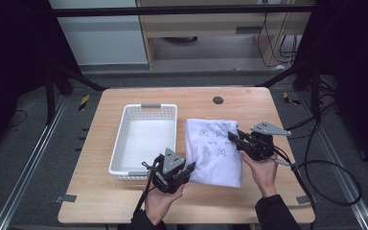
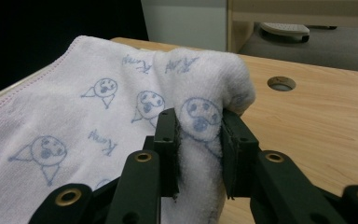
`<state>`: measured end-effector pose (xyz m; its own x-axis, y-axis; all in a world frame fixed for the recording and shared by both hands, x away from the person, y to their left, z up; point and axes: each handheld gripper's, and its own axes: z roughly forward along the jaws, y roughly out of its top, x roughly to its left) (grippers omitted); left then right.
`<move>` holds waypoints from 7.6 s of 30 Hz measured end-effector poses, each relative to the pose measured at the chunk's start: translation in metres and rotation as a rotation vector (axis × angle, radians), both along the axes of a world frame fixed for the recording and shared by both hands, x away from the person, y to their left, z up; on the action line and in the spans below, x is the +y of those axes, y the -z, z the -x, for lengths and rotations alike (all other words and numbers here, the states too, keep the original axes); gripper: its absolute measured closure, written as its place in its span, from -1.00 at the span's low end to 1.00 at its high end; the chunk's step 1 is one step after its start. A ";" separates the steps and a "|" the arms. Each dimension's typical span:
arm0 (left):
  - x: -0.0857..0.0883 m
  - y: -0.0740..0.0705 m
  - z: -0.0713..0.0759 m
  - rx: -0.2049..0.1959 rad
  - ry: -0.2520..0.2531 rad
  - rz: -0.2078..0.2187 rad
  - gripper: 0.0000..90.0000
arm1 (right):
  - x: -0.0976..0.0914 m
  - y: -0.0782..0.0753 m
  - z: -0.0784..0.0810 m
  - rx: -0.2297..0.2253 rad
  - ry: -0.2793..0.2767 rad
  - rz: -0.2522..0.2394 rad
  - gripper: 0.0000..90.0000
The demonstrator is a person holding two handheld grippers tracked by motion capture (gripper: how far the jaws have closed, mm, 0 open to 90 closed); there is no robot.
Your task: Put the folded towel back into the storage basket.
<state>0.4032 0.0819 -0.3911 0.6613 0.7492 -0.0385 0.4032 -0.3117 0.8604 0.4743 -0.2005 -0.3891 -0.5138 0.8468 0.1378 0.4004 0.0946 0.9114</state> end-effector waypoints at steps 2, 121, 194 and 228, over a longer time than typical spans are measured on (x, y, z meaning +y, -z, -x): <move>0.002 -0.003 0.000 -0.006 -0.002 0.003 0.65 | 0.002 -0.003 -0.001 -0.003 -0.001 -0.008 0.58; 0.184 -0.010 -0.036 -0.028 -0.353 0.062 0.65 | 0.207 -0.006 -0.084 -0.035 -0.134 -0.033 0.58; 0.180 0.030 -0.062 0.061 -0.398 -0.047 0.42 | 0.218 0.036 -0.104 0.023 -0.091 0.142 0.13; 0.180 0.017 -0.047 -0.012 -0.301 0.000 -0.20 | 0.123 0.006 -0.047 -0.025 -0.136 0.118 -0.67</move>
<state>0.4507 0.2621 -0.4085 0.4101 0.9115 -0.0318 0.4671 -0.1800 0.8657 0.5210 -0.0773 -0.3954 -0.6266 0.7788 0.0271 0.3536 0.2532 0.9005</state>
